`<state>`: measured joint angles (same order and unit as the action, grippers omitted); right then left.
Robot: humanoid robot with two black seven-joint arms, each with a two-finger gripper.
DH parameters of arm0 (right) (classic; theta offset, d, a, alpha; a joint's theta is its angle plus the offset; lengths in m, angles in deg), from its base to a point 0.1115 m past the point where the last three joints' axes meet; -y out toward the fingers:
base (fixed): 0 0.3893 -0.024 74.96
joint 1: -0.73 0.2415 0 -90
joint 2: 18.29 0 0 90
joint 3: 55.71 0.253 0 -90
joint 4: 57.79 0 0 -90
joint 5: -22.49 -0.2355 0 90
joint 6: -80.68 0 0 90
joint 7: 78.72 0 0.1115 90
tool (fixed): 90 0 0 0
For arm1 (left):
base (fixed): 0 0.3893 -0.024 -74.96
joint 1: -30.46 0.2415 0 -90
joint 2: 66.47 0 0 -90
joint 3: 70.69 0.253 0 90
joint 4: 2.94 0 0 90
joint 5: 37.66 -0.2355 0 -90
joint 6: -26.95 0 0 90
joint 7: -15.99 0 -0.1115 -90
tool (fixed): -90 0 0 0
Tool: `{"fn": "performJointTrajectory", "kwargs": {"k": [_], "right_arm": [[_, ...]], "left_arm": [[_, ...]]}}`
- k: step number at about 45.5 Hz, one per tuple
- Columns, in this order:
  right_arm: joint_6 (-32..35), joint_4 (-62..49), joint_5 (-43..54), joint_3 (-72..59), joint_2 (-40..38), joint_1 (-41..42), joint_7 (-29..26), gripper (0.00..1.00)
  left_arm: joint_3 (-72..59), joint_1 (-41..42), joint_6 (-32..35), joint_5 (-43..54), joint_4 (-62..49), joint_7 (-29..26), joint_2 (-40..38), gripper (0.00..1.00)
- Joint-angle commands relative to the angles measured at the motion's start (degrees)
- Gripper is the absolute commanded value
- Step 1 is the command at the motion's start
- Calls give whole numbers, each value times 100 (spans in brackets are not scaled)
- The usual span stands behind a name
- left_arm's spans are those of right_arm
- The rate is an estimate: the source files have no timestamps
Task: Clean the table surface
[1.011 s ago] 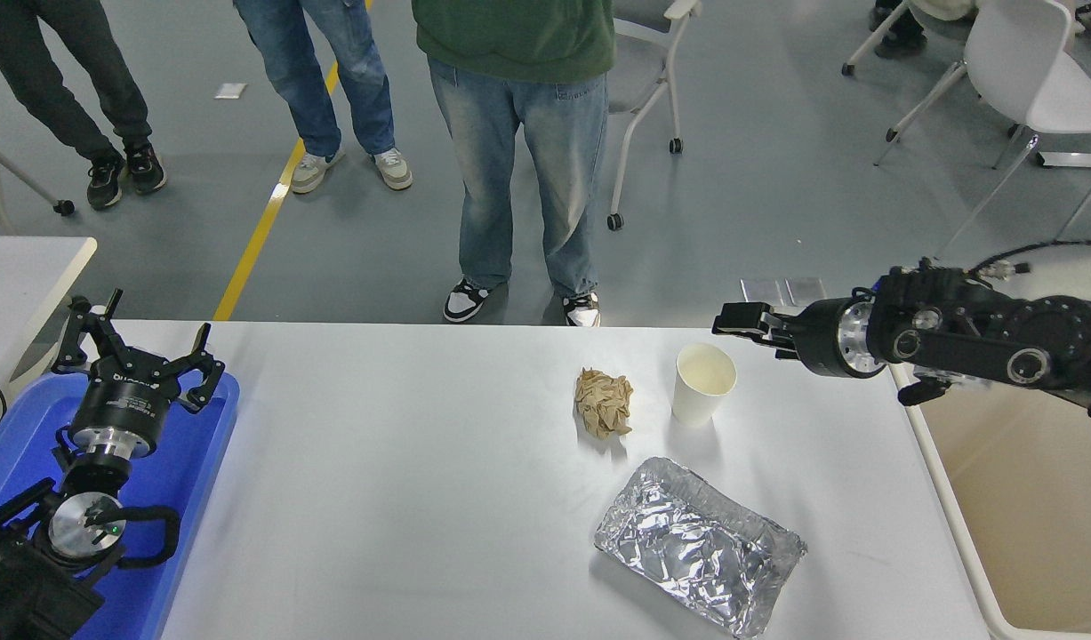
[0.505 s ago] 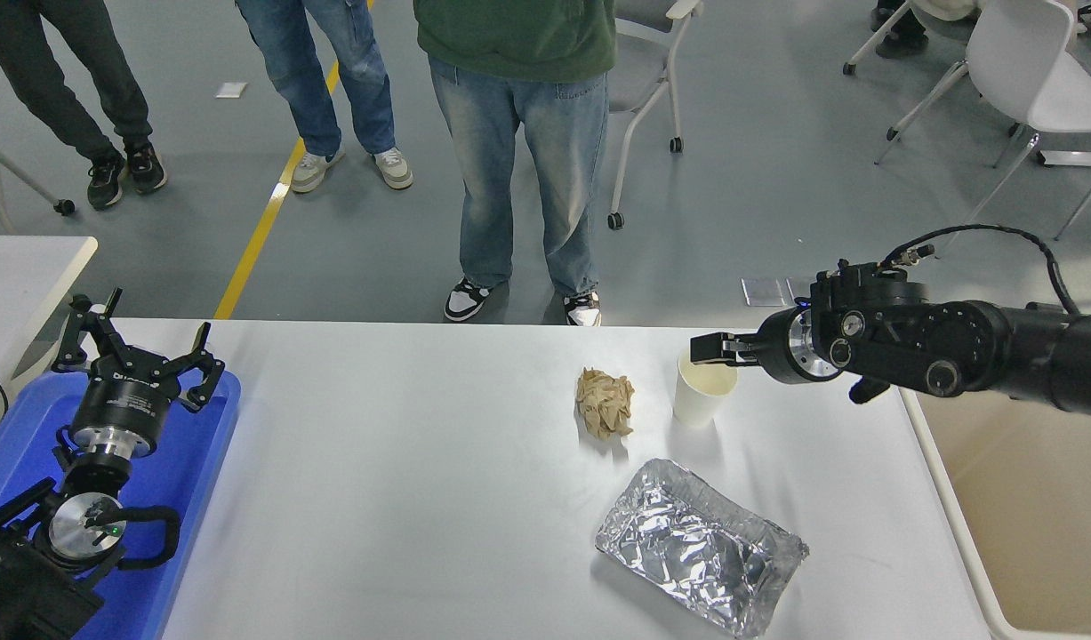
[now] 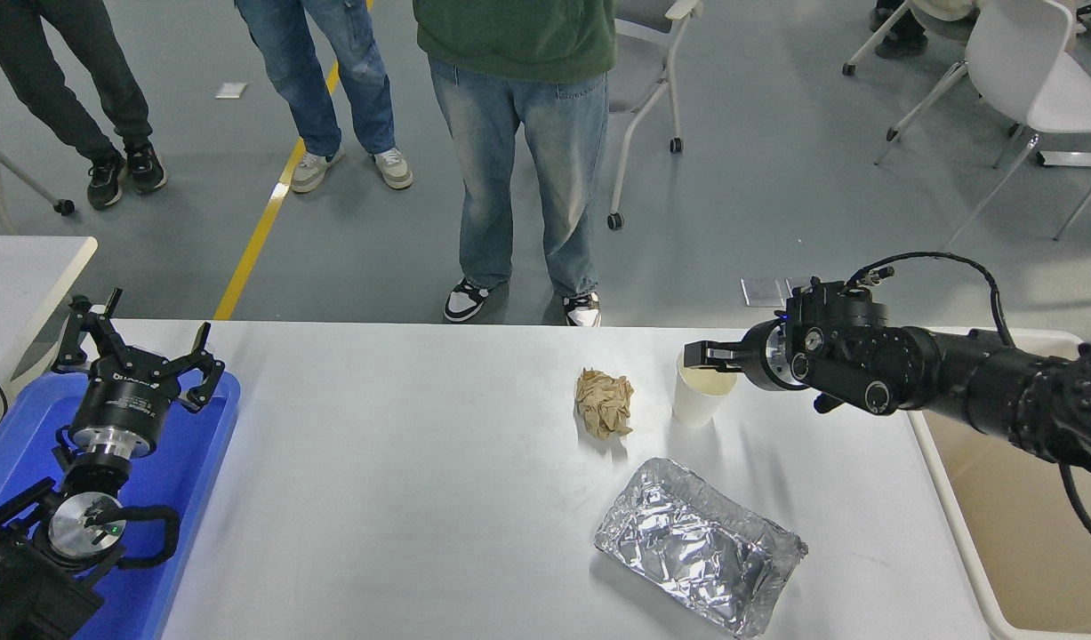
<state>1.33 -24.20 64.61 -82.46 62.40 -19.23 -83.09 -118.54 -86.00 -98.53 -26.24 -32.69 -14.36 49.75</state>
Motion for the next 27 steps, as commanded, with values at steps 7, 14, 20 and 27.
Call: {"fn": "performJointTrajectory", "kwargs": {"k": [7, 14, 20, 27], "right_arm": [[-11, -177, 15, -67, 70, -78, 49, 74], [24, -177, -2, -67, 70, -60, 58, 58], [51, -160, -2, -76, 61, -43, 58, 45], [147, -142, -2, -85, 52, -25, 58, 34]], "left_arm": [[-5, 0, 6, 0, -4, 3, -3, 100], [4, 0, 6, 0, -4, 4, -3, 100], [4, 0, -3, 0, 5, -5, -3, 100], [4, 0, 6, 0, -4, 4, -3, 100]]}}
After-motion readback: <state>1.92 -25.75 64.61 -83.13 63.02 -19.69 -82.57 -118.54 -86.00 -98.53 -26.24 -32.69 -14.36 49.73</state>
